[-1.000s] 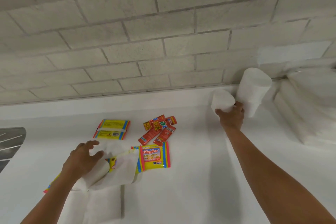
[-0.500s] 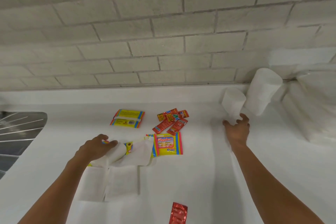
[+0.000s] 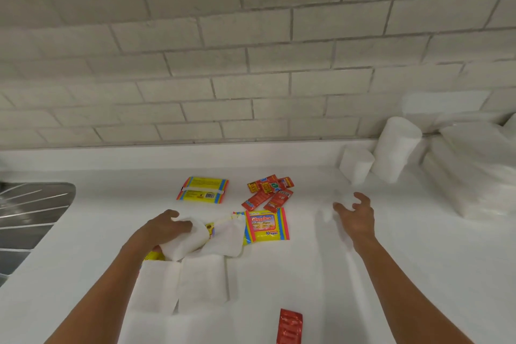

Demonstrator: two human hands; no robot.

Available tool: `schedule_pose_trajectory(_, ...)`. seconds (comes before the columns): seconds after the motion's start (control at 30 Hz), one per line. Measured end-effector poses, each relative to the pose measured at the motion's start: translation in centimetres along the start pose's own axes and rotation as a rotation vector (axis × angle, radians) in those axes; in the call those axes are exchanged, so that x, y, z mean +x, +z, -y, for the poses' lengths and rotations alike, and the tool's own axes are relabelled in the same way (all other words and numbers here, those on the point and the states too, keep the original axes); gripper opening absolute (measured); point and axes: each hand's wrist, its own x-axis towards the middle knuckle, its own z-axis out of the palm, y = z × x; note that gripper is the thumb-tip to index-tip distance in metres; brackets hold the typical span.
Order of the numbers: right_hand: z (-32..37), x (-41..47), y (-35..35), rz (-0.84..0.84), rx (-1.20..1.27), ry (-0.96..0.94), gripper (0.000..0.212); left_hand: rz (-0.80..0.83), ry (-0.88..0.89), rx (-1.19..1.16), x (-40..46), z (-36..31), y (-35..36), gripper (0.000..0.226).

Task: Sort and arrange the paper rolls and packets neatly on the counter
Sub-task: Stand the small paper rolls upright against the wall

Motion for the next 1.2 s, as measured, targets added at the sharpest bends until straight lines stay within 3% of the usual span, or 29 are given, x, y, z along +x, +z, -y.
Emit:
schedule_pose_trajectory(0.1,0.3,-0.5,0.4,0.005,0.001,-0.004,0.067,0.004,0.014,-0.033,-1.0,-0.8,-0.3,0.085)
schedule_pose_trajectory(0.23,1.2,-0.8,1.2,0.025,-0.001,-0.021,0.066,0.001,0.074,-0.045,-0.3,-1.2,-1.1,0.112)
schedule_pose_trajectory(0.37,2.0,-0.6,1.8,0.054,-0.007,-0.042,0.064,-0.023,0.164,-0.119,0.7,-1.8,-1.4,0.080)
schedule_pose_trajectory(0.57,2.9,-0.7,2.6,0.098,-0.019,-0.067,0.063,-0.064,0.374,-0.169,-0.9,-4.2,-0.5,0.065)
schedule_pose_trajectory(0.83,4.2,-0.7,3.7,0.147,-0.069,-0.119,0.061,-0.210,0.621,-0.073,-2.0,-7.9,0.2,0.062)
schedule_pose_trajectory(1.2,6.9,-0.5,3.1,0.200,-0.010,-0.185,0.051,-0.166,0.785,-0.157,-4.8,-16.5,2.2,0.058)
